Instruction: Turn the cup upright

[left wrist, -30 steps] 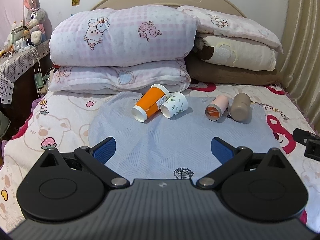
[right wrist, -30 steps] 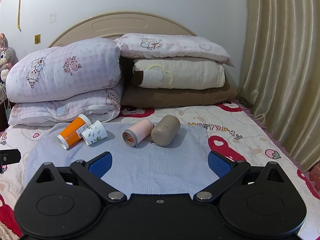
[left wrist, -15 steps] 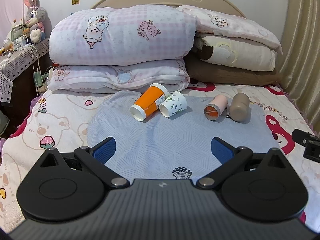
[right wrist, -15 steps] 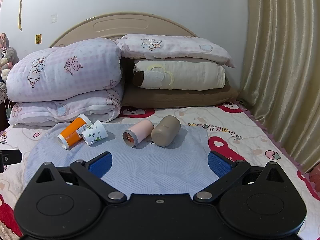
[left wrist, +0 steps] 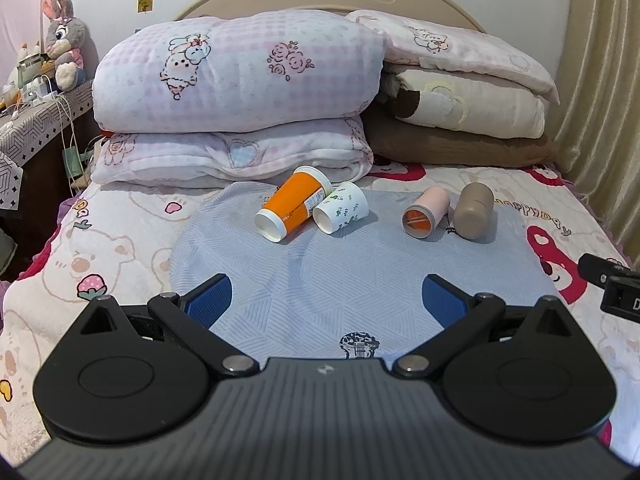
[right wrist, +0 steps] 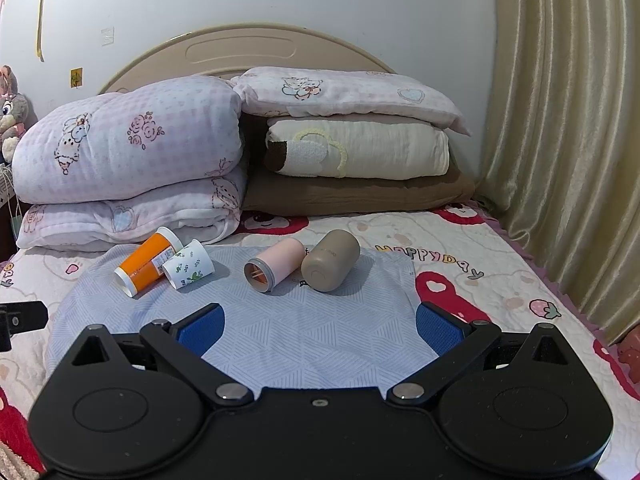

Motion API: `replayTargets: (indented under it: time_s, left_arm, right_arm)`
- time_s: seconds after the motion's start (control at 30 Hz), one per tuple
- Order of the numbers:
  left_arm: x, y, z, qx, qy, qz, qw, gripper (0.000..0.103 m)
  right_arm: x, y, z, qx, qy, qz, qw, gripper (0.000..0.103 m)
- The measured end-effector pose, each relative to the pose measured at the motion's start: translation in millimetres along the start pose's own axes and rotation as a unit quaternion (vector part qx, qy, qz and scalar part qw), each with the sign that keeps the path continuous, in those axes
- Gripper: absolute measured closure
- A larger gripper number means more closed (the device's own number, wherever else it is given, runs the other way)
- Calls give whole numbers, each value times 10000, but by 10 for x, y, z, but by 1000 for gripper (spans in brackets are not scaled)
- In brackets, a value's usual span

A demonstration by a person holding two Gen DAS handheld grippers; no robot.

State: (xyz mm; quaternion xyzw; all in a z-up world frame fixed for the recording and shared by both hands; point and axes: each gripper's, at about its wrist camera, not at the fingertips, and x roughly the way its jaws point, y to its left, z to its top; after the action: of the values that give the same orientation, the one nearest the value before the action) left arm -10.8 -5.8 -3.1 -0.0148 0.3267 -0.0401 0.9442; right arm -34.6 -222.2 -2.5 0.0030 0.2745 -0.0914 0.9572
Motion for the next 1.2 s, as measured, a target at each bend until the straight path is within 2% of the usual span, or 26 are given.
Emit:
replayTargets:
  time_s: [0.37,0.57,0.63,0.77,0.83,0.87,0.93,0.97,1.03,1.07,1.1,1.2]
  left_arm:
    - [27,34,12,-67,-11,-32,10000,0]
    - [241,-55,216,233,149,-127,9995,0]
    - [340,-77,327,327,238,-194,9990,0]
    - [624,-91,589,480,384,-292,9977,0]
    - [774,-72,692,488,398,-394,9972,0]
    - [852,-61,736,462,429,-462,9969,0]
    - [1039,-54,814,353,534,-658,9958,0]
    - [1127,-58,846,274,557,-742,9953,0]
    - [1325,-68,876,92,586,-921,9940,0]
    - [1424,-89,885,36,622,-1010,9929,1]
    - [1545,-115,890,-30,688,-1120,9913,2]
    - [1887,-196,873,-195,937,-1428,9851,2]
  right_arm:
    - [11,0,-29,-54,17,-17,10000,0]
    - [113,19,24,-339,29,-29,9994,0]
    - [168,12,86,-386,18,145,9991,0]
    - [362,48,279,-1040,-57,901,9905,0]
    - [462,61,412,-1566,-255,1363,9779,0]
    - [488,68,457,-1778,-480,1464,9719,0]
    - [606,93,544,-2460,-979,1525,9522,0]
    - [698,138,595,-2951,-1012,1597,9366,0]
    - [928,241,693,-3752,-729,1608,9100,0]
    - [1055,302,724,-4179,-575,1627,8920,1]
    - [1188,369,730,-4672,-431,1698,8666,1]
    - [1536,580,691,-5640,52,1852,8047,2]
